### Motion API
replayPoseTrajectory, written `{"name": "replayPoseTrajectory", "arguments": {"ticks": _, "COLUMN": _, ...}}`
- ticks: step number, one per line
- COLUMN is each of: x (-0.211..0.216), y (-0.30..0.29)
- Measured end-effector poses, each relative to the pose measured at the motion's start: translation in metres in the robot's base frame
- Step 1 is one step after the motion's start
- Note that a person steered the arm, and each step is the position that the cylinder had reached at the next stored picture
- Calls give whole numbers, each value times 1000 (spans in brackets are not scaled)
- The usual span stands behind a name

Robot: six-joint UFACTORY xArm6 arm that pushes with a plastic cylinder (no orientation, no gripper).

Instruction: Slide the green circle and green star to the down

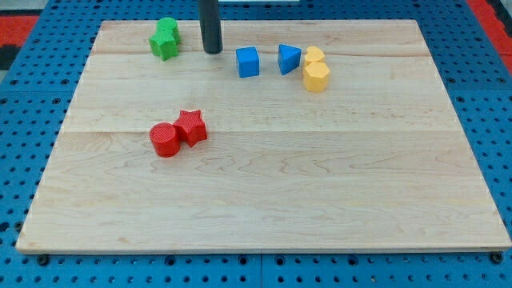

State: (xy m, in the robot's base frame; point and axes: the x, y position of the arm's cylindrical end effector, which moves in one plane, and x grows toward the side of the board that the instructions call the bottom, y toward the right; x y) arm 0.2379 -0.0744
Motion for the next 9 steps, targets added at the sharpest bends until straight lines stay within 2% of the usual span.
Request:
{"name": "replayPoseTrajectory", "arguments": {"ticks": 1, "x": -46, "y": -16}}
{"name": "replayPoseTrajectory", "arguments": {"ticks": 4, "x": -46, "y": -149}}
{"name": "replayPoseTrajectory", "arguments": {"ticks": 5, "x": -34, "y": -152}}
{"name": "replayPoseTrajectory", "arguments": {"ticks": 7, "x": -32, "y": -113}}
{"name": "replayPoseTrajectory", "arguments": {"ticks": 9, "x": 10, "y": -113}}
